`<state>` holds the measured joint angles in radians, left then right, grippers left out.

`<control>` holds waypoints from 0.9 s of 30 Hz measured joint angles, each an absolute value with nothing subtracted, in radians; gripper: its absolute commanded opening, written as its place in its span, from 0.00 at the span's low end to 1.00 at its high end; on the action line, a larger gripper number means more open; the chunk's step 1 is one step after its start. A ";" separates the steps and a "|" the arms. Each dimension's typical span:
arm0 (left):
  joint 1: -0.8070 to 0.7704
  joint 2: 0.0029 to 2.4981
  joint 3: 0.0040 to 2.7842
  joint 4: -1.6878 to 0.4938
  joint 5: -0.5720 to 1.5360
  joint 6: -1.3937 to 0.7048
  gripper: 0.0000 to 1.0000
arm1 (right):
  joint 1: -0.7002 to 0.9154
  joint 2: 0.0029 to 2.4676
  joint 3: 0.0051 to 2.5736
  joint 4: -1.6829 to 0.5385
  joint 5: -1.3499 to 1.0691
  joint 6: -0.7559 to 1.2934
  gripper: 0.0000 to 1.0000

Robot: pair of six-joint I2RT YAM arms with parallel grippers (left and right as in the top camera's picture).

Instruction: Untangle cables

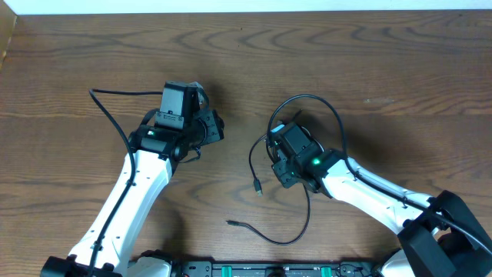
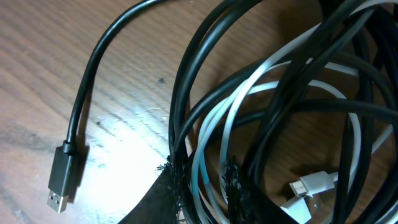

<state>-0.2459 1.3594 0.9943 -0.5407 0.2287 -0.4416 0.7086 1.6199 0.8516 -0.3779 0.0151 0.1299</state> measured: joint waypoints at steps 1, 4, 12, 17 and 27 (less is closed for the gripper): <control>-0.246 1.359 0.994 -0.543 0.229 -0.442 0.47 | 0.706 1.620 0.852 -0.377 0.015 0.130 0.22; -0.246 1.359 0.994 -0.546 0.229 -0.442 0.47 | 0.704 1.620 0.852 -0.377 0.015 0.130 0.22; -0.246 1.359 0.994 -0.553 0.229 -0.442 0.47 | 0.704 1.620 0.850 -0.376 0.044 0.130 0.19; -0.246 1.359 0.994 -0.555 0.229 -0.442 0.47 | 0.704 1.620 0.841 -0.361 0.070 0.130 0.21; -0.246 1.359 0.994 -0.566 0.229 -0.442 0.47 | 0.704 1.675 0.827 -0.305 0.091 0.153 0.01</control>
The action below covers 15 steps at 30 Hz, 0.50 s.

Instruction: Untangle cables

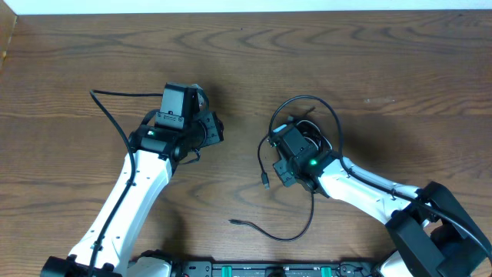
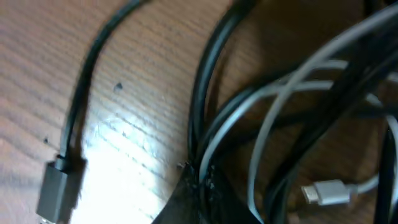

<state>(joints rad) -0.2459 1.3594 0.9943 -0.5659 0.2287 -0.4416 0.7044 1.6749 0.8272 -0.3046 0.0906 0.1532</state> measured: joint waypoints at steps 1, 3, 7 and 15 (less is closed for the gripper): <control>-0.246 1.359 0.994 -0.566 0.229 -0.442 0.47 | 0.704 1.674 0.828 -0.304 0.093 0.157 0.01; -0.246 1.359 0.994 -0.566 0.229 -0.442 0.47 | 0.704 1.673 0.831 -0.317 0.094 0.162 0.01; -0.246 1.359 0.994 -0.566 0.229 -0.442 0.47 | 0.704 1.637 0.855 -0.415 0.096 0.172 0.01; -0.246 1.359 0.994 -0.567 0.226 -0.442 0.48 | 0.701 1.407 0.976 -0.558 -0.008 0.191 0.01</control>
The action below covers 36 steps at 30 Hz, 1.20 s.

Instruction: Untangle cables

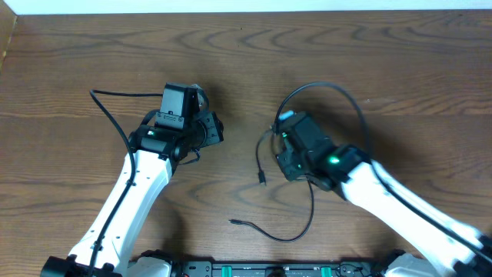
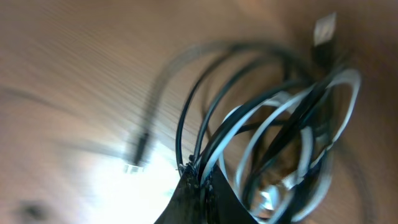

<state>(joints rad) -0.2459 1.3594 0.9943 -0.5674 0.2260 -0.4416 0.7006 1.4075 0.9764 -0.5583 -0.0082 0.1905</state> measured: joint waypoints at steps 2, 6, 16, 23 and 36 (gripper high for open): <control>-0.246 1.359 0.994 -0.568 0.226 -0.442 0.47 | 0.700 1.333 0.997 -0.536 -0.075 0.192 0.01; -0.246 1.359 0.994 -0.569 0.226 -0.442 0.48 | 0.700 1.214 1.011 -0.500 -0.163 0.230 0.01; -0.246 1.359 0.994 -0.575 0.226 -0.442 0.48 | 0.669 1.198 1.012 -0.477 -0.160 0.545 0.01; -0.246 1.359 0.994 -0.591 0.226 -0.444 0.75 | 0.666 1.251 1.012 -0.513 -0.122 0.553 0.11; -0.246 1.355 0.995 -0.742 0.238 -0.465 0.46 | 0.666 1.367 1.012 -0.697 -0.014 0.519 0.31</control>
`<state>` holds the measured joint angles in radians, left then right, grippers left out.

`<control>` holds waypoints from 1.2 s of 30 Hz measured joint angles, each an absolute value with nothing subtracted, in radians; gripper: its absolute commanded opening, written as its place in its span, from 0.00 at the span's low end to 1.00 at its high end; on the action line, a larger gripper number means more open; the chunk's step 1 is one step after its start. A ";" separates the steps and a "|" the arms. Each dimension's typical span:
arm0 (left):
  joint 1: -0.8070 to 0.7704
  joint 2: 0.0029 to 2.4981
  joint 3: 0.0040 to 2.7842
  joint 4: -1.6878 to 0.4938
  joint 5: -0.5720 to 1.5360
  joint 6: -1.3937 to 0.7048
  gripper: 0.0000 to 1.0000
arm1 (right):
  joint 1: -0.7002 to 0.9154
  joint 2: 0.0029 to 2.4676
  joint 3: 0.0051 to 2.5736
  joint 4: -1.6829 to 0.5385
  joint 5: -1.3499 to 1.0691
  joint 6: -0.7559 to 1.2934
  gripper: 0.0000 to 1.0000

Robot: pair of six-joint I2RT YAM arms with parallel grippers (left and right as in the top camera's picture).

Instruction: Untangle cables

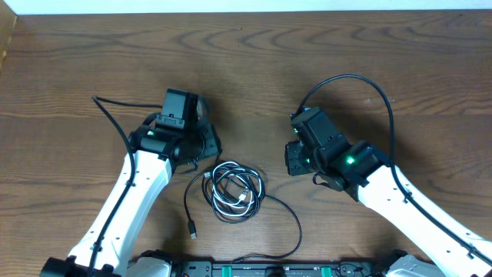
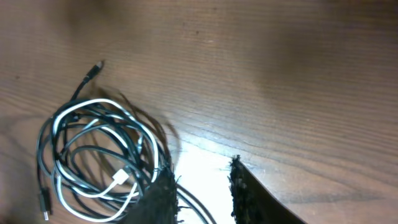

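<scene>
A coiled bundle of black and white cables lies on the table in front of and between the two arms. In the right wrist view the bundle shows a white plug inside the coil. One black tail ends in a USB plug. Another black tail curves right and toward the front edge. My right gripper is open and empty to the right of the bundle, its fingers spread beside the coil. My left gripper hovers just behind the bundle; its jaws are not visible.
The wooden table fills the view. Each arm's own black wire arches beside it: the left arm wire and the right arm wire. The robot base rail runs along the front edge.
My right gripper was shut on the bundle and holding it up by the arm. Now it is open, and the bundle lies on the table further left and nearer the front. The left arm shifted slightly.
At first my right gripper's fingers were down in the coil on the table, right of centre. Then they were shut on strands of it, and after that the bundle hung from them. Now it lies released between the arms with its tails spread.
</scene>
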<state>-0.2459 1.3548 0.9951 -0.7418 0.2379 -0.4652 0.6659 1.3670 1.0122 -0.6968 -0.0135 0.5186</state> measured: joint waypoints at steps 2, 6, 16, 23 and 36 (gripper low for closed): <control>-0.246 1.344 0.995 -0.797 0.245 -0.484 0.47 | 0.666 1.370 1.012 -0.698 -0.002 0.522 0.37; -0.245 1.311 0.996 -0.944 0.257 -0.539 0.71 | 0.666 1.372 1.012 -0.699 0.029 0.535 0.59; -0.318 1.304 0.834 -0.928 0.255 -0.665 0.94 | 0.644 1.374 1.012 -0.699 0.081 0.534 0.77; -0.373 1.305 0.646 -0.661 0.255 -0.798 0.54 | 0.642 1.374 1.012 -0.700 0.086 0.534 0.82; -0.391 1.305 0.617 -0.226 0.254 -0.848 0.08 | 0.640 1.374 1.012 -0.714 0.086 0.555 0.92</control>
